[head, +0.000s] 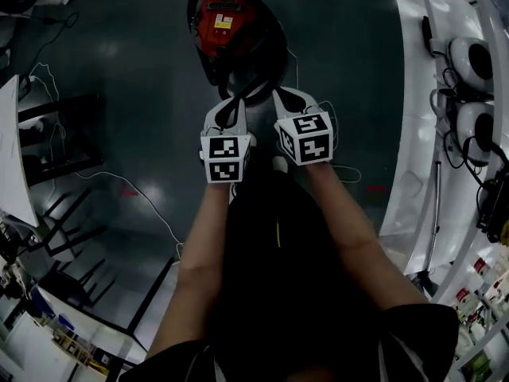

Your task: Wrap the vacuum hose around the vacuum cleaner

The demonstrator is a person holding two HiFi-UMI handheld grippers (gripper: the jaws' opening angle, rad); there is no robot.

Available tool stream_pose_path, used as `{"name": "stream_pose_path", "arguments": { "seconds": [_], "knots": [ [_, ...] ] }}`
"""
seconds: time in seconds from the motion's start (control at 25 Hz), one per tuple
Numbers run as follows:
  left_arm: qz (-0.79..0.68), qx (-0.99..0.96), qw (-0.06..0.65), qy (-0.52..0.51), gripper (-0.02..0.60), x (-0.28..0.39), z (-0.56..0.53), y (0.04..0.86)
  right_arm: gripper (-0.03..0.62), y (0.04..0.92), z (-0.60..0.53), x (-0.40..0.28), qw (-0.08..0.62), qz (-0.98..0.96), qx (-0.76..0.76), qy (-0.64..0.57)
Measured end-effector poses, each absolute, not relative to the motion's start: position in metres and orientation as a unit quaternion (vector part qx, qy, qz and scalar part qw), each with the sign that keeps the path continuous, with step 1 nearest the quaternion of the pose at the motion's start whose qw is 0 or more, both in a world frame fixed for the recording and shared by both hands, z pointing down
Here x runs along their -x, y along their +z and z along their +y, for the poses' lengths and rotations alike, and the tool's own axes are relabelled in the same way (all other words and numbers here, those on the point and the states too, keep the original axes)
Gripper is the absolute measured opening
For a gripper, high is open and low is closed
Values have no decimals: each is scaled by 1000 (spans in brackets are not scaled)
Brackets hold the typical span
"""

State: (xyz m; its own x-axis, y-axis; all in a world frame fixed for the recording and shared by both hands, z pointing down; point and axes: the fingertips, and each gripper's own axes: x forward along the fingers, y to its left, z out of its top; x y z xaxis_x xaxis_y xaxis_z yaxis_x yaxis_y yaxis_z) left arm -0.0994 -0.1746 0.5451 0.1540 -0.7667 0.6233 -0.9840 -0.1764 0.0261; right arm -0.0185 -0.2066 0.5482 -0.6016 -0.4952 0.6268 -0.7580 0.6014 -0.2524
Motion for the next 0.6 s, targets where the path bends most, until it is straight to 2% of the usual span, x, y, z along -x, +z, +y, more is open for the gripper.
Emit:
{"name": "stream_pose_path", "arguments": {
  "seconds": [0.24, 0.6],
  "knots": [
    [-609, -726, 226, 225, 9, 95, -158, 523, -3, 519, -187, 24, 212, -864, -377, 257],
    [-605, -733, 227, 211, 9, 114, -136, 504, -3, 503, -155, 28, 202, -857, -403, 251]
  ]
}}
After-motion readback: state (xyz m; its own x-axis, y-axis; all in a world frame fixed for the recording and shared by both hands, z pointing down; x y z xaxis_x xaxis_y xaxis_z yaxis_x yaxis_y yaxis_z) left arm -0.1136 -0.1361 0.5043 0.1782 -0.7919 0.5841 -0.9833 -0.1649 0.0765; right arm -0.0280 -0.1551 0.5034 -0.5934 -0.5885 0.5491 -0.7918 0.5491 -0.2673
